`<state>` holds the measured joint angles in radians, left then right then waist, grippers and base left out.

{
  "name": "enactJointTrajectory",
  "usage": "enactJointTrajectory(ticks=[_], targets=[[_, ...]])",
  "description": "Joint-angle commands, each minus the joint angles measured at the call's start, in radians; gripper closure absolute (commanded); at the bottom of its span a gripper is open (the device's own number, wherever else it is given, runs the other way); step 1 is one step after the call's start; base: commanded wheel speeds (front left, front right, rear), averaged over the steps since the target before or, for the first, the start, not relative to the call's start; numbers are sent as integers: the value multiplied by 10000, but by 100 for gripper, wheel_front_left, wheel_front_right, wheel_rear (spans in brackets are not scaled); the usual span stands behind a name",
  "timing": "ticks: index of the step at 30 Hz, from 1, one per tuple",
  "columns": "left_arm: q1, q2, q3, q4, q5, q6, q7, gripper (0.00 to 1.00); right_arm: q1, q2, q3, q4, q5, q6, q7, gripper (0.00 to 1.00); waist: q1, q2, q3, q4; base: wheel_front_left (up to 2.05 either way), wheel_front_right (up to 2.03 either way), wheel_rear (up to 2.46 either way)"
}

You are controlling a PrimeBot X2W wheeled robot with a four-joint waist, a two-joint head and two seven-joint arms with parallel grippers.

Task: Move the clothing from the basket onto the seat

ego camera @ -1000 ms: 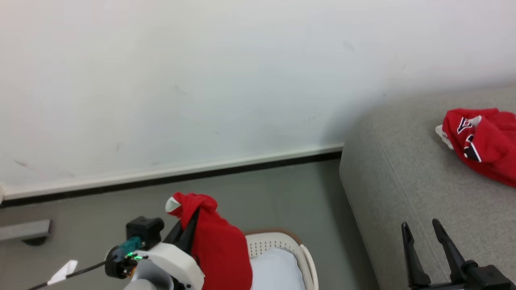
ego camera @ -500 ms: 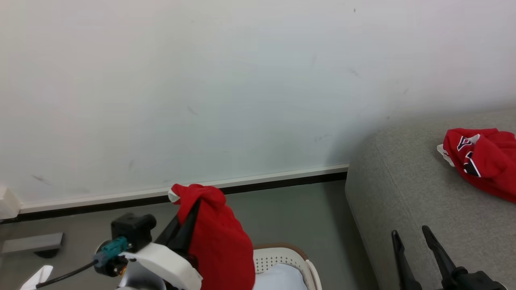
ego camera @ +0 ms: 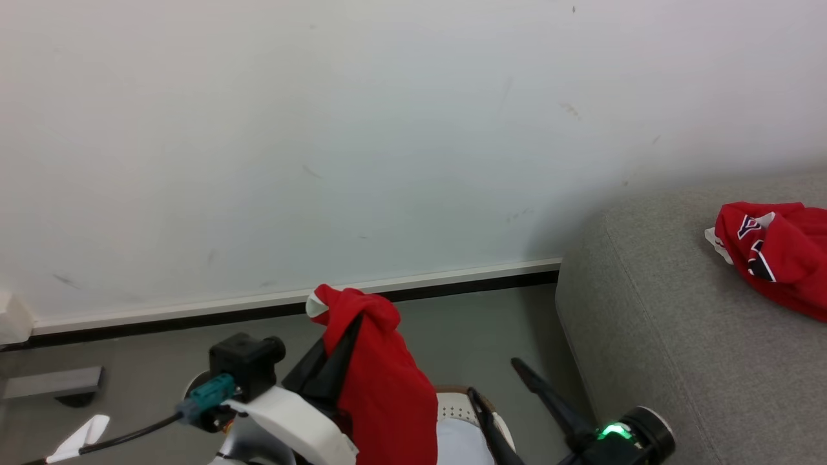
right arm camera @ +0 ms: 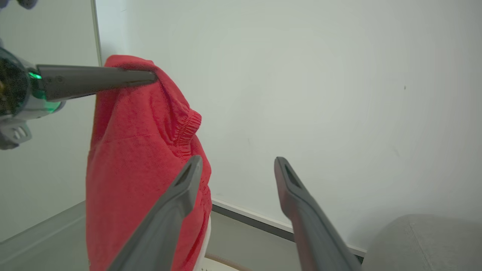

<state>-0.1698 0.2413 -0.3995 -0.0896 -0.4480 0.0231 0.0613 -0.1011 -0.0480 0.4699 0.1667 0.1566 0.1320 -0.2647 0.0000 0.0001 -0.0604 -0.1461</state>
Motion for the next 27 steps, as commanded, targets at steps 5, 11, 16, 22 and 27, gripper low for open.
enactJointTrajectory(ticks=[5, 11, 16, 22, 27], targets=[[-380, -216, -383, -6, 183, -96, 134, 100, -837, -47, 1409, 278, 417, -26, 8, 0, 0, -1, 20, 179, 0, 0, 0], [-638, -497, -878, 19, 371, -210, 181, 100, -1373, -46, 1841, 516, 542, -26, 8, 0, 0, -1, 12, 366, 0, 0, 0], [-742, -647, -1238, -91, 435, -309, 277, 100, -1603, -47, 1933, 964, 528, -26, 8, 0, 0, -1, -4, 454, 0, 0, 0], [-836, -873, -1599, -260, 397, -362, 351, 100, -1842, -43, 2282, 1820, 904, -26, 8, 20, 0, -1, -13, 510, 0, 0, 0], [-815, -933, -1730, -308, 360, -339, 382, 100, -1952, -43, 2292, 1807, 1403, -26, 8, 100, 0, -1, -6, 498, 0, 0, 0]])
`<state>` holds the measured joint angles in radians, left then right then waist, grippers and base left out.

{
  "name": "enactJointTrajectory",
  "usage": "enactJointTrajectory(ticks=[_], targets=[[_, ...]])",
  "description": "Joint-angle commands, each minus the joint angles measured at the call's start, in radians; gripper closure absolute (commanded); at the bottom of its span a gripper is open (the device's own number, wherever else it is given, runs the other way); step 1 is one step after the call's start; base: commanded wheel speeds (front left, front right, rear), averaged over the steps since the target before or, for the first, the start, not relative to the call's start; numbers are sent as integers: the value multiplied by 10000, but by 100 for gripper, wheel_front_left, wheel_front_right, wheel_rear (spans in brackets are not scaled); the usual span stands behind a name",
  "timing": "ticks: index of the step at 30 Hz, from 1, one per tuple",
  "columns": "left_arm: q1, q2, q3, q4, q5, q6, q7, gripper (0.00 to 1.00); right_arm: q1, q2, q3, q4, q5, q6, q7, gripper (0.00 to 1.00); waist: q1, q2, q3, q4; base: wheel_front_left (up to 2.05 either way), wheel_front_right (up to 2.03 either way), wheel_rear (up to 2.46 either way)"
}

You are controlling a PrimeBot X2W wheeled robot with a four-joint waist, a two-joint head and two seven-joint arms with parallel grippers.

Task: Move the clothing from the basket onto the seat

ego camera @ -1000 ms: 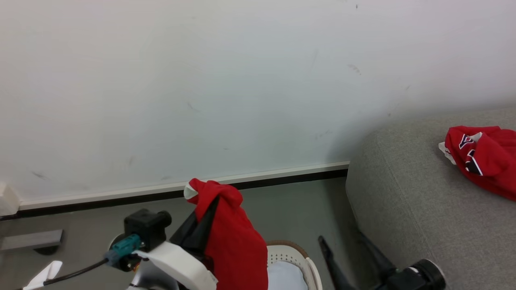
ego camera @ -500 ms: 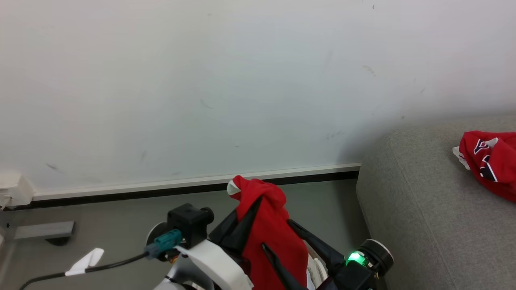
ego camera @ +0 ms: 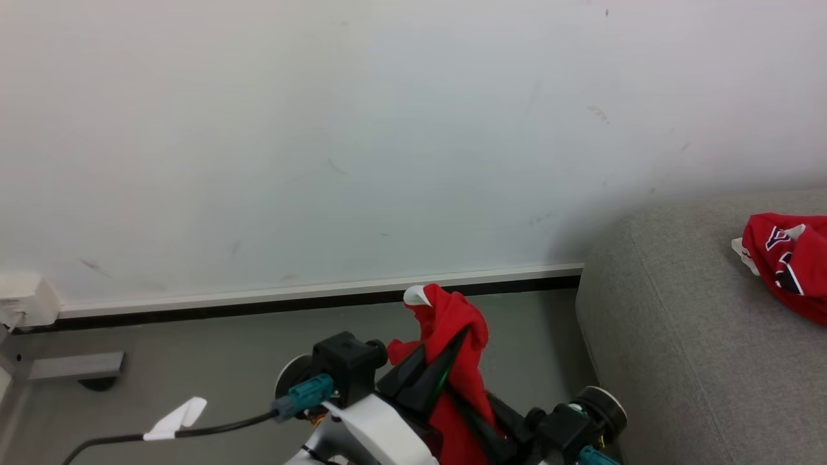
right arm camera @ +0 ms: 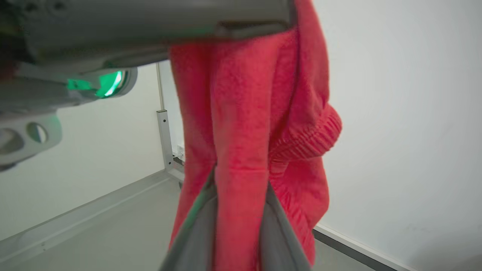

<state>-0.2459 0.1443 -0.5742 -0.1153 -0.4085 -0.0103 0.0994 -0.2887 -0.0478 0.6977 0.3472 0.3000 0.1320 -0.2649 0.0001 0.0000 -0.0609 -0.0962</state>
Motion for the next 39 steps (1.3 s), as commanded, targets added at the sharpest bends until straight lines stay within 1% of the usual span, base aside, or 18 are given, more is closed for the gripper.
enactJointTrajectory(ticks=[1, 3, 4, 5, 6, 7, 8, 13, 19, 24, 31, 39], targets=[[-24, 56, 18, -18, -24, 11, -16, 100, -112, -48, -83, -55, 60, -26, 8, 100, -1, 0, 4, -18, 0, 0, 0], [38, 121, 26, 68, 23, 55, -44, 100, -143, -46, -287, -172, 208, -26, 8, 100, -1, 0, 16, -64, 0, 0, 0], [69, 147, 29, 102, 24, 71, -78, 93, -127, -42, -367, -218, 289, -26, 8, 100, -1, 0, 24, -93, 0, 0, 0], [96, 172, 43, 134, 29, 85, -123, 77, -119, -43, -464, -253, 328, -26, 8, 100, -1, 0, 33, -120, 0, 0, 0], [124, 207, 56, 193, 42, 86, -136, 56, -126, -45, -583, -300, 318, -26, 8, 100, -1, 0, 40, -148, 0, 0, 0], [158, 217, 67, 246, 30, 84, -161, 22, -116, -46, -717, -355, 303, -26, 8, 100, -1, 0, 41, -176, 0, 0, 0], [181, 226, 76, 289, 26, 97, -213, 0, -74, -45, -863, -398, 285, -26, 8, 100, -1, 0, 48, -208, 0, 0, 0], [309, 297, 111, 637, 60, 177, -419, 0, 230, -73, -1726, -494, -127, -26, 8, 100, -1, 0, 123, -468, 0, 0, 0], [453, 283, 21, 1068, 113, 168, -714, 0, 515, -424, -2652, -841, -480, -26, 8, 100, -1, 0, 289, -977, 0, 0, 0], [389, 199, -88, 1346, 146, 127, -941, 0, 664, -740, -3079, -1080, -572, -26, 8, 100, -1, 0, 443, -1533, 0, 0, 0], [176, 122, -242, 1550, 183, 50, -1042, 0, 740, -880, -3576, -1420, -641, -26, 8, 100, -1, 0, 613, -2253, 0, 0, 0], [72, 92, -337, 1575, 156, 42, -1062, 0, 785, -875, -3676, -1563, -599, -26, 8, 100, -1, 0, 748, -2722, 0, 0, 0]])
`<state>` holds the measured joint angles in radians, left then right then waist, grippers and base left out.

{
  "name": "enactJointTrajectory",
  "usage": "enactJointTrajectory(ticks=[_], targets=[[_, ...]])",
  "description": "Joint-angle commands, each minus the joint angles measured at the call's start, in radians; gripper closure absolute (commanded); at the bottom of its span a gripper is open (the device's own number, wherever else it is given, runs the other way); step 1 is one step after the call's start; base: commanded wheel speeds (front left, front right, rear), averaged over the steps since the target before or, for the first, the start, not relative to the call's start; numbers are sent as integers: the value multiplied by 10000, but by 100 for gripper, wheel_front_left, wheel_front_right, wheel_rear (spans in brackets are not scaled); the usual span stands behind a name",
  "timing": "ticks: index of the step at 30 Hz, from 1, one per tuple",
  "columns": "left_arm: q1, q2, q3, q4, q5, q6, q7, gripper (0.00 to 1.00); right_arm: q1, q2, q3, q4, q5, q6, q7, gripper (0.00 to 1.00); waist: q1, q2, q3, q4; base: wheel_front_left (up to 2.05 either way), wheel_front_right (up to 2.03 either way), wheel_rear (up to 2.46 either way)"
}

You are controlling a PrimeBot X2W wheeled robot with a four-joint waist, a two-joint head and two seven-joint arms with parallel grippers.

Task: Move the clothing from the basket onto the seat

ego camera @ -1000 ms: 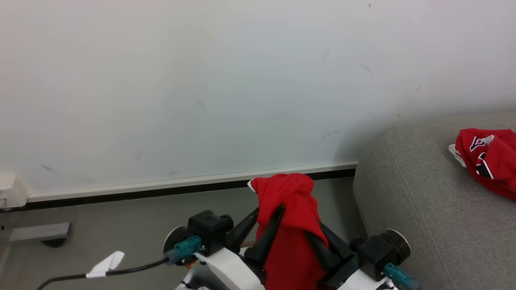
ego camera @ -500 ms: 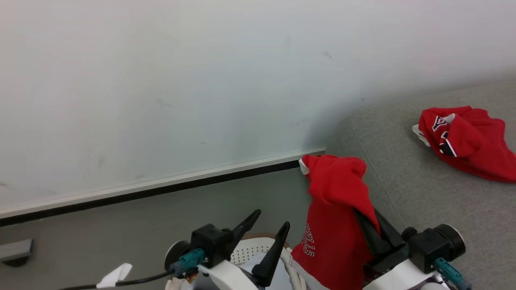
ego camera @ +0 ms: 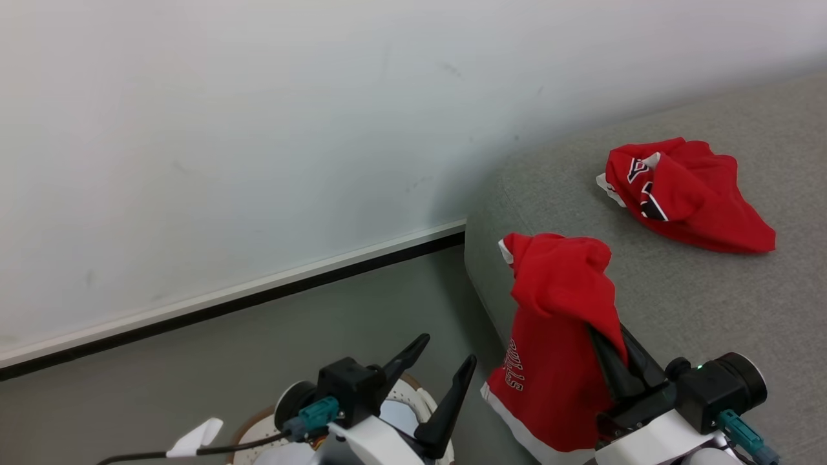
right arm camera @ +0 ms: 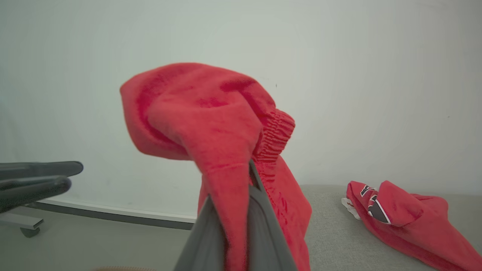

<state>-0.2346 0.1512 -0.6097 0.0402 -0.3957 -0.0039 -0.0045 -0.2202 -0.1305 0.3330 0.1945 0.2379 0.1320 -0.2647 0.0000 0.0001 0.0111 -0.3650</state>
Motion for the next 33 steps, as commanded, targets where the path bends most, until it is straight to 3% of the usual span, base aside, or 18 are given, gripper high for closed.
enactJointTrajectory(ticks=[1, 6, 11, 18, 28, 33], targets=[[-43, 21, 8, 14, 16, -21, -16, 0, 91, -53, -45, -52, 23, -26, 6, 100, 0, -1, 55, -72, 0, 0, 0], [-172, 42, -63, -97, 83, 10, 55, 0, -75, -51, -344, -161, -26, -26, 7, 100, 0, -1, 320, -156, 0, 0, 0], [-814, 189, -63, -398, 291, -62, 336, 0, -1004, -218, -772, -424, -142, -26, 7, 100, 0, -1, 1375, -20, 0, 0, 0], [-2289, 406, -69, -868, 584, -442, 875, 0, -3261, -356, -2837, -474, -514, -26, 9, 100, 0, -1, 3285, 418, 0, 0, 0], [-3742, 752, 113, -1516, 811, -708, 1331, 0, -7223, -1851, -6194, 1767, -1090, -26, 1069, 100, 0, -1, 5210, 981, 0, 0, 0], [-3980, 722, 111, -1759, 839, -700, 1385, 0, -8468, -2461, -7212, 2835, -1779, -26, 1283, 100, 0, -1, 5851, 1333, 0, 0, 0]])
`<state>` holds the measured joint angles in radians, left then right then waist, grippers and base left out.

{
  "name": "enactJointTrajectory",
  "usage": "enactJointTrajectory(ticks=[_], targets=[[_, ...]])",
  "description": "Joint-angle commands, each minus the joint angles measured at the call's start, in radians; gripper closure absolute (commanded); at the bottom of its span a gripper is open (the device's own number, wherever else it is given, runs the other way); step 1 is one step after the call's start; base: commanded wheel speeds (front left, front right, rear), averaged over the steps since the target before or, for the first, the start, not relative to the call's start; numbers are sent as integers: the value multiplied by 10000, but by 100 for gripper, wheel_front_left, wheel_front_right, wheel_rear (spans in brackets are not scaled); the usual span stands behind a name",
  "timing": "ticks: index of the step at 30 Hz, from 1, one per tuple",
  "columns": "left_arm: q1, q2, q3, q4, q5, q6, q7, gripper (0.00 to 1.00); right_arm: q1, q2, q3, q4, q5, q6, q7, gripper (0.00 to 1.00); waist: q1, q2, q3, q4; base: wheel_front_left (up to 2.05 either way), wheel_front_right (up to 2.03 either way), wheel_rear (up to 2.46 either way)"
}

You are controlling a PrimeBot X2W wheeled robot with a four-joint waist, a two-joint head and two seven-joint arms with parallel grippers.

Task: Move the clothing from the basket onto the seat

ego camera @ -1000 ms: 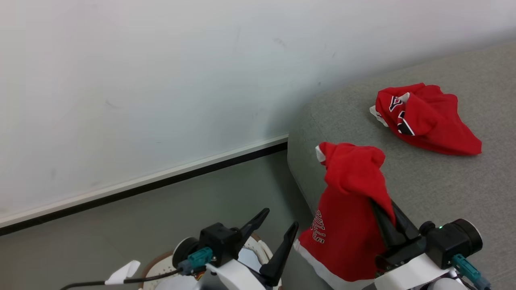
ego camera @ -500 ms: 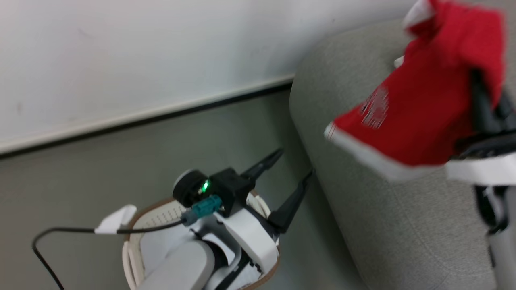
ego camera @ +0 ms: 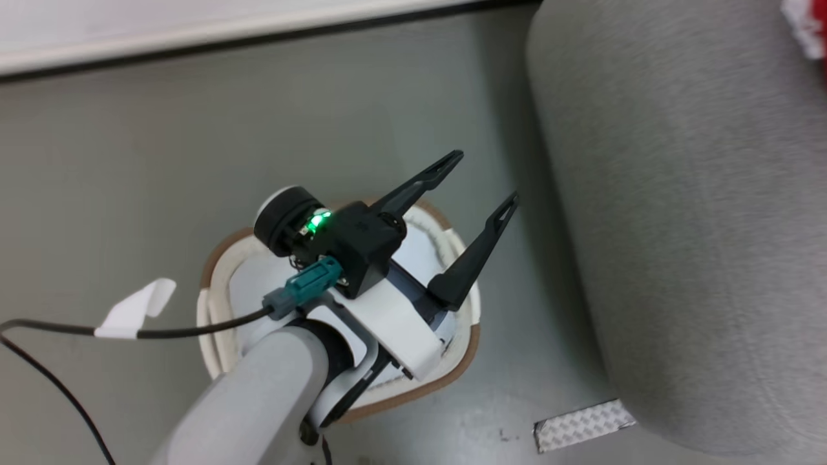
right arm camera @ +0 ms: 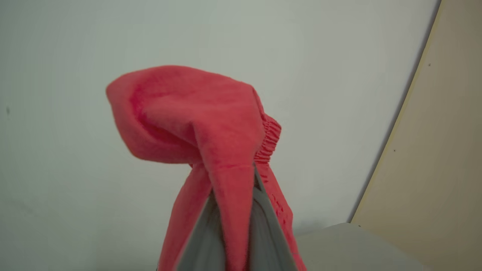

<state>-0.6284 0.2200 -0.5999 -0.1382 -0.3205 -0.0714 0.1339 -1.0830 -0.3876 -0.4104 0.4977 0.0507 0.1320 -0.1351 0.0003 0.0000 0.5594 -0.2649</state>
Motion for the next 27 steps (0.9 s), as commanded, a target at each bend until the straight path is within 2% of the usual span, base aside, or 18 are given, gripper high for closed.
enactJointTrajectory(ticks=[1, 4, 9, 10, 11, 12, 13, 17, 20, 24, 27], targets=[[-103, 39, 0, -41, 115, -31, 22, 0, -92, -21, -63, 125, -86, -26, -8, 100, -3, 0, 517, 414, 0, 0, 0], [-223, 10, -67, -192, 124, -61, -2, 0, -465, -63, -1062, 1014, -950, -26, -99, 100, -3, 0, 823, 697, 0, 0, 0], [-157, -124, -167, -239, 46, 8, -137, 0, -635, 398, -2902, 2363, -2526, -26, -645, 100, -3, 0, 897, 1092, 0, 0, 0], [-96, -150, -196, -234, 28, 22, -184, 0, -509, 535, -3109, 2576, -2872, -26, -748, 89, -3, 0, 859, 1143, 0, 0, 0], [-32, -179, -221, -224, 3, 58, -212, 0, -360, 647, -3266, 2800, -3213, -26, -821, 62, -3, 0, 810, 1175, 0, 0, 0], [41, -203, -234, -208, -40, 81, -222, 0, -252, 730, -3507, 3017, -3477, -26, -882, 16, -3, 0, 756, 1195, 0, 0, 0], [92, -202, -241, -183, -56, 81, -256, 0, -205, 804, -3792, 3172, -3683, -26, -926, 0, -3, 0, 708, 1198, 0, 0, 0], [321, -43, -136, -70, -160, 174, -337, 0, -130, 1232, -4467, 3683, -4356, -26, -1078, 0, -3, 0, 429, 1087, 0, 0, 0], [488, 77, -1, -34, -270, 271, -420, 0, -137, 1265, -4544, 3783, -4661, -26, -1228, 0, -3, 0, 192, 934, 0, 0, 0], [775, 169, 161, 53, -449, 385, -639, 0, 217, 1585, -4006, 3753, -4795, -26, -1299, 0, -3, 0, -243, 681, 0, 0, 0], [987, 239, 268, 142, -481, 464, -769, 0, 541, 1784, -3193, 3295, -4301, -26, -1304, 0, -3, 0, -598, 513, 0, 0, 0]])
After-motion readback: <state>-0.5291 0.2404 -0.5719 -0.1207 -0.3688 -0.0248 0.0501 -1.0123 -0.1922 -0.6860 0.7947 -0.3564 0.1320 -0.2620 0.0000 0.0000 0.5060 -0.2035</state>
